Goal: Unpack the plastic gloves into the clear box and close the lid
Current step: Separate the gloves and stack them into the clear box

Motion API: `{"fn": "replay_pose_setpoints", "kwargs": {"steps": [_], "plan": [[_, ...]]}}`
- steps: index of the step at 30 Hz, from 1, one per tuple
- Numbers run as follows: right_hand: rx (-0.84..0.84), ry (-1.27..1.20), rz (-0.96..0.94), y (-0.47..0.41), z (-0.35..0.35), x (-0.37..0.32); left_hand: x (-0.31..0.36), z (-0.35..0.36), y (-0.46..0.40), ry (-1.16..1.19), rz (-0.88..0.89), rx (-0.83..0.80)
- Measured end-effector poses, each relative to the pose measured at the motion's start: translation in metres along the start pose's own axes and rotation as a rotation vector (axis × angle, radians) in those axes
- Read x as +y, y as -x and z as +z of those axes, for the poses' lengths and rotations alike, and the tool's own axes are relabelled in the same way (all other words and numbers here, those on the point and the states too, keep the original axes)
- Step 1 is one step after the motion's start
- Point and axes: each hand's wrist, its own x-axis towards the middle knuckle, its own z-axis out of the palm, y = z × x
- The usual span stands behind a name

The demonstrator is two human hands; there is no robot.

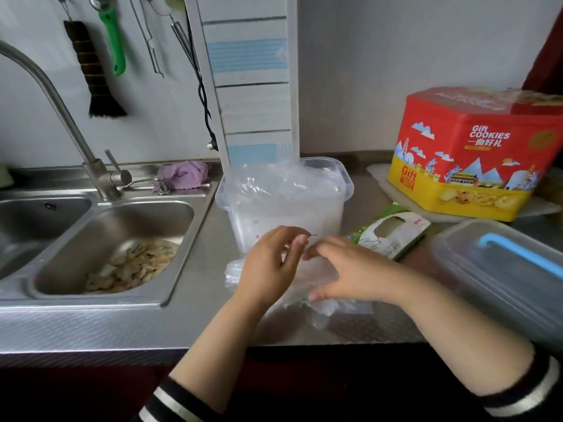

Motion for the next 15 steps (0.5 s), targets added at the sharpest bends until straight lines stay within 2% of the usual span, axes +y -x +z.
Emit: {"fn": "replay_pose_setpoints", "kwargs": {"steps": [2,5,10,15], "plan": [[0.102,0.040,0.021,0.001,0.017,0.011,-0.010,0.010,0.014,0.013,-0.028,-0.089],[0.304,-0.063,0.120,0.003,0.029,0.016,-0.013,0.014,0.023,-0.076,-0.005,-0.175],[0.703,-0.080,-0.043,0.000,0.047,0.021,-0.010,0.018,0.022,-0.162,0.018,-0.168],[0.814,-0.140,-0.165,-0.004,0.051,0.033,-0.008,0.019,0.025,-0.144,-0.124,-0.121]]}}
